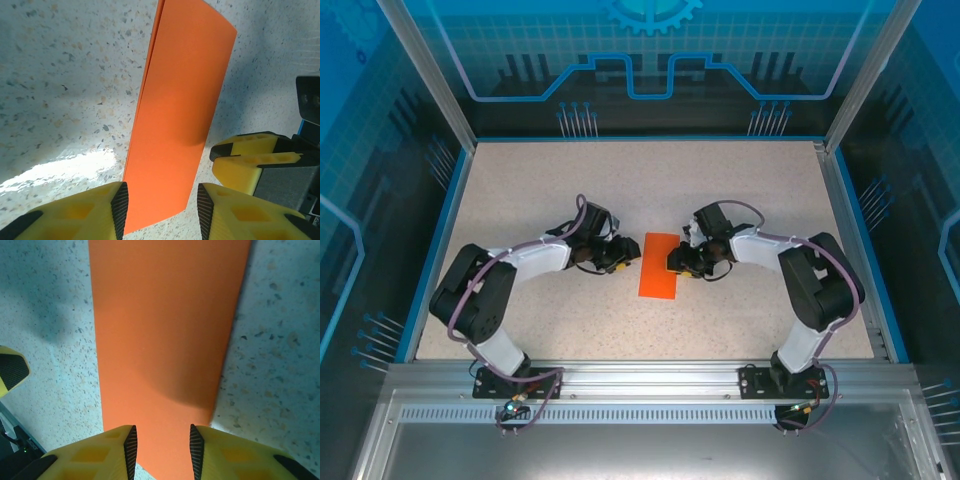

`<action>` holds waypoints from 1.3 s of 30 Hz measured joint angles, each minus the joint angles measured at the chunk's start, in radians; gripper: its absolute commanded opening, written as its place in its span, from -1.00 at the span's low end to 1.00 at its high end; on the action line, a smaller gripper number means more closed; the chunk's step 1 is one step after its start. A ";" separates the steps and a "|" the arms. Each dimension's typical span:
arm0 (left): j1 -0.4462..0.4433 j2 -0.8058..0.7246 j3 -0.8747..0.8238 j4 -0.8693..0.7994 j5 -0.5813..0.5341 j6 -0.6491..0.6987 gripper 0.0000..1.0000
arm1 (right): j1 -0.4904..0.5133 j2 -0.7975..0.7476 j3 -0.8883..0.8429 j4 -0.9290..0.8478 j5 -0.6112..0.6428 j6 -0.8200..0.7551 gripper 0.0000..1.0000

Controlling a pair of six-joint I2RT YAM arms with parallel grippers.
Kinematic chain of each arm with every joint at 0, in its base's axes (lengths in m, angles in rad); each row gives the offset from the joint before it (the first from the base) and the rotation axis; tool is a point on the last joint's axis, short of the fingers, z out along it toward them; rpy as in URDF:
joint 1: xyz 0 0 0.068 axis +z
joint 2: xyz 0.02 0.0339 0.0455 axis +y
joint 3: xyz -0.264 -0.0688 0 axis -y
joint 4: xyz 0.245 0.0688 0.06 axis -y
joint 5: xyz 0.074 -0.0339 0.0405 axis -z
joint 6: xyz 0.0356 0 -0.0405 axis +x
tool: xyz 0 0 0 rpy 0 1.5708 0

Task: Fold a paper plane with a square sheet of paper (pick it up from the middle)
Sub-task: Fold the triangle a second time at the center of the table.

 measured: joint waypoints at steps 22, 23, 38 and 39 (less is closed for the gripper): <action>0.000 0.129 0.093 0.006 0.061 0.002 0.01 | -0.015 0.038 -0.017 0.043 -0.038 0.000 -0.32; 0.000 0.132 0.095 0.006 0.061 0.003 0.01 | -0.018 0.038 -0.017 0.043 -0.043 0.000 -0.32; -0.008 0.162 0.097 -0.005 0.069 0.008 0.01 | -0.033 0.041 -0.038 0.076 -0.075 0.000 -0.35; -0.010 0.164 0.098 -0.005 0.072 0.008 0.01 | -0.033 0.041 -0.038 0.076 -0.075 0.000 -0.35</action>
